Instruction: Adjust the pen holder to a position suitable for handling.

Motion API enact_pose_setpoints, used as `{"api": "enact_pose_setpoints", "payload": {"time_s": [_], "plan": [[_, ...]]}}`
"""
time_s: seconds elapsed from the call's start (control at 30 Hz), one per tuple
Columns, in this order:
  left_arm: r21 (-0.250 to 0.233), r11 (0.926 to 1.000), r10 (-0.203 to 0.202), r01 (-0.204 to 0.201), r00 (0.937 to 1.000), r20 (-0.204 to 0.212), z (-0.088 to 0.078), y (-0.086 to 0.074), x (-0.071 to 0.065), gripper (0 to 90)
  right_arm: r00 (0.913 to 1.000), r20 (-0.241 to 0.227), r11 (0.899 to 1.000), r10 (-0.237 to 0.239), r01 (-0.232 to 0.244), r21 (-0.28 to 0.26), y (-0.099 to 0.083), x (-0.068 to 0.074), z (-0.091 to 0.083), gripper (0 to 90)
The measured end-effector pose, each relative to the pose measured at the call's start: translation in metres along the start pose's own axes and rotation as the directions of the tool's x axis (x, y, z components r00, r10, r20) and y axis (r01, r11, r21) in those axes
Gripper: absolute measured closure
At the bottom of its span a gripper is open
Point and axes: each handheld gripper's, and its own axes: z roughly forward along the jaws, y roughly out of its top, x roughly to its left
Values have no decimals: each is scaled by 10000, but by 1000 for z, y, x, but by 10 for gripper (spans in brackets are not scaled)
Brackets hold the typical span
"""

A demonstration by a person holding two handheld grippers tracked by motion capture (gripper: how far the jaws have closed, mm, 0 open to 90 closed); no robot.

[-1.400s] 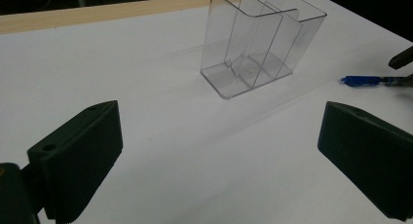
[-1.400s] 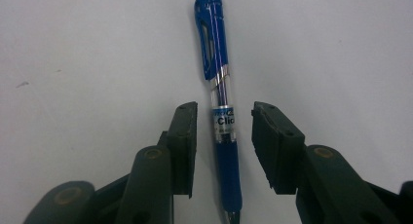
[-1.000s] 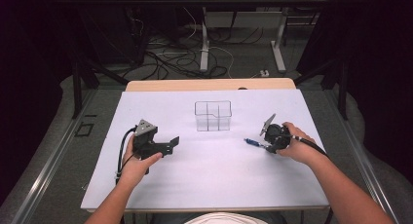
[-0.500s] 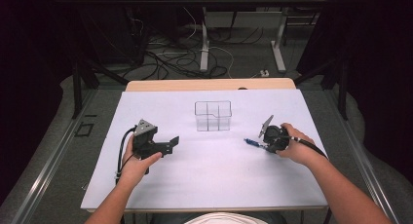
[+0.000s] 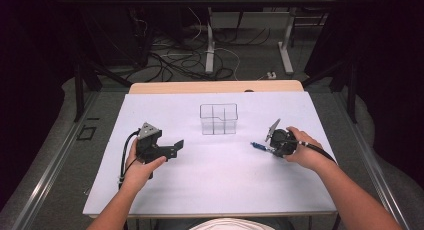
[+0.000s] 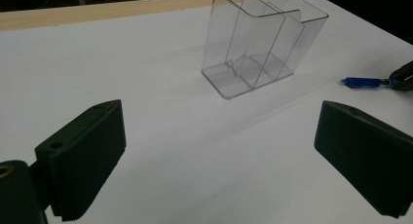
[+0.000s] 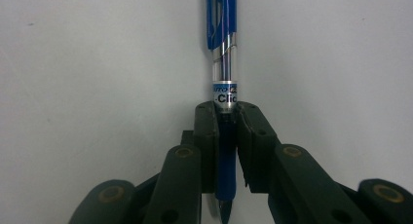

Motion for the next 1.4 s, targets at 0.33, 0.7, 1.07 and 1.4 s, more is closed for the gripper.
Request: {"api": "enact_pose_setpoints", "payload": {"time_s": [0.33,0.7,1.07,1.4], "plan": [[39,10000,15,-15,10000,43,-1,0,0,46,9933,820,9962,-814,836,-240,5,7,-10,794],[39,10000,45,-45,10000,44,-1,0,0,51,9410,2387,9623,-2398,2629,-697,18,28,-24,794],[-12,10000,-83,83,9999,-71,-3,1,2,82,7924,4577,8662,-4034,4919,-882,26,53,-40,794],[-33,10000,-50,50,9999,-115,-3,2,3,127,5450,6494,7168,-5304,6972,3,30,68,-53,794]]}}
